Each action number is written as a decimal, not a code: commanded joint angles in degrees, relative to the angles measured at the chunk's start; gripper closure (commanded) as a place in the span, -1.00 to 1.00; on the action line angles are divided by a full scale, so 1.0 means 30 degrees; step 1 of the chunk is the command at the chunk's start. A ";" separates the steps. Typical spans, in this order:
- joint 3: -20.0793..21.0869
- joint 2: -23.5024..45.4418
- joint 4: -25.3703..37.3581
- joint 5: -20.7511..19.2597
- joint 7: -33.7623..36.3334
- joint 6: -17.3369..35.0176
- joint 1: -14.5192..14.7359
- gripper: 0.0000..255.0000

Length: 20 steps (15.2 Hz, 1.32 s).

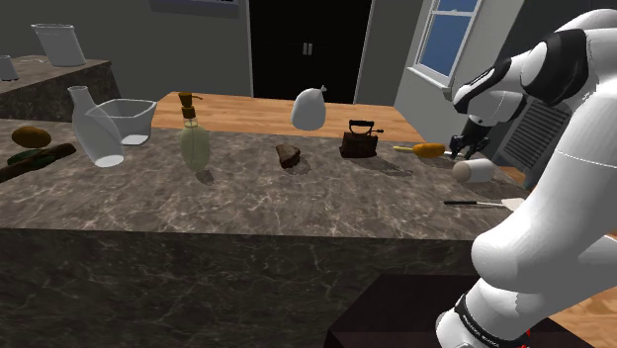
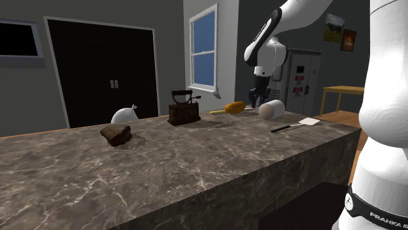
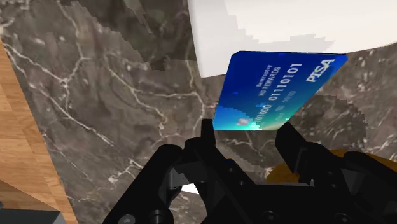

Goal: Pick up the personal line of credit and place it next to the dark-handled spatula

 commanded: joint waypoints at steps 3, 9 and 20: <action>0.0141 0.0644 -0.0350 0.0466 -0.0324 0.0916 -0.0108 1.00; 0.0170 0.0751 -0.0409 0.0547 -0.0381 0.1071 -0.0131 1.00; -0.0122 -0.0630 -0.0108 -0.0388 0.0241 -0.0459 0.0122 -1.00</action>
